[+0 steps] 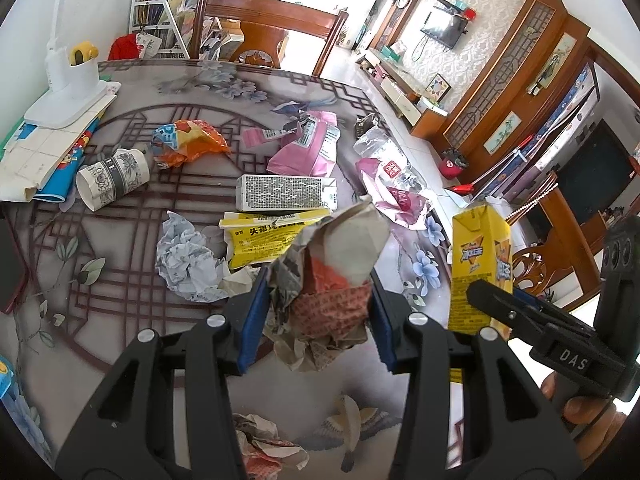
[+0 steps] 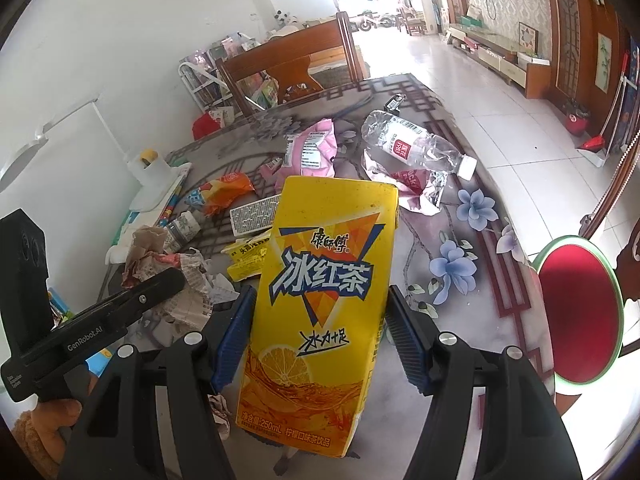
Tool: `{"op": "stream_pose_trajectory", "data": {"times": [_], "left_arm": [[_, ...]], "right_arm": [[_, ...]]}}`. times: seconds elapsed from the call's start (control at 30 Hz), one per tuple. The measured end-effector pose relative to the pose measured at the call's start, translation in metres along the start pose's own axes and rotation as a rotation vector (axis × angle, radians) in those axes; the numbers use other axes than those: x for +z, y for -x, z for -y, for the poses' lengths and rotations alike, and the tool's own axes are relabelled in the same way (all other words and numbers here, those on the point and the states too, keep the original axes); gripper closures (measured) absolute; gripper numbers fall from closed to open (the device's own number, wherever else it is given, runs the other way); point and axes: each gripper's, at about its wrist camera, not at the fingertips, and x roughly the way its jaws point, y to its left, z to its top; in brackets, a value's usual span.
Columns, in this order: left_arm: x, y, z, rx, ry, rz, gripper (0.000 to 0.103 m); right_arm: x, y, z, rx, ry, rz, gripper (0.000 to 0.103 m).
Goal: Collect trash
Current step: 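Lift the yellow iced-tea carton with the right tool, holding the paper in the left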
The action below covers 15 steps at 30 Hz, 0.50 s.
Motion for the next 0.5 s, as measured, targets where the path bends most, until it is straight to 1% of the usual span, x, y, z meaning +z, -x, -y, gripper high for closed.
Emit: {"op": "stream_pose_trajectory", "data": {"times": [0.5], "left_arm": [[0.0007,-0.0032,0.0048,-0.01,-0.01,-0.007,0.059]], "right_arm": [[-0.0028,0.0049,0.009,-0.012,-0.029,0.008,0.041]]}}
